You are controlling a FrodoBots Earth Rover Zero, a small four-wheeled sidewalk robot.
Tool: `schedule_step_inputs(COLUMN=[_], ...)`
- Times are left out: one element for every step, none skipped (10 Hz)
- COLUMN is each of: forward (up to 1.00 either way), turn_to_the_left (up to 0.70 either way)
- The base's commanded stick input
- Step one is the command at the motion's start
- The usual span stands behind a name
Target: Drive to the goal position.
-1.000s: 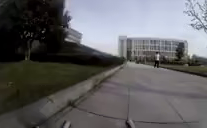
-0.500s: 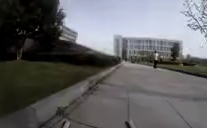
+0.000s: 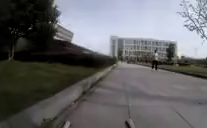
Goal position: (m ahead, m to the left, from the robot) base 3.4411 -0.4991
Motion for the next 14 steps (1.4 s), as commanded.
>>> schedule_step_inputs(forward=[0.45,0.45,0.45,0.45,0.45,0.45,0.45,0.45,0.45,0.45,0.45,0.45,0.45,0.45], turn_to_the_left=[-0.07,-0.19,-0.26,-0.26,-0.26,-0.26,-0.26,-0.26,-0.27,-0.26,-0.26,-0.26,-0.27,-0.27])
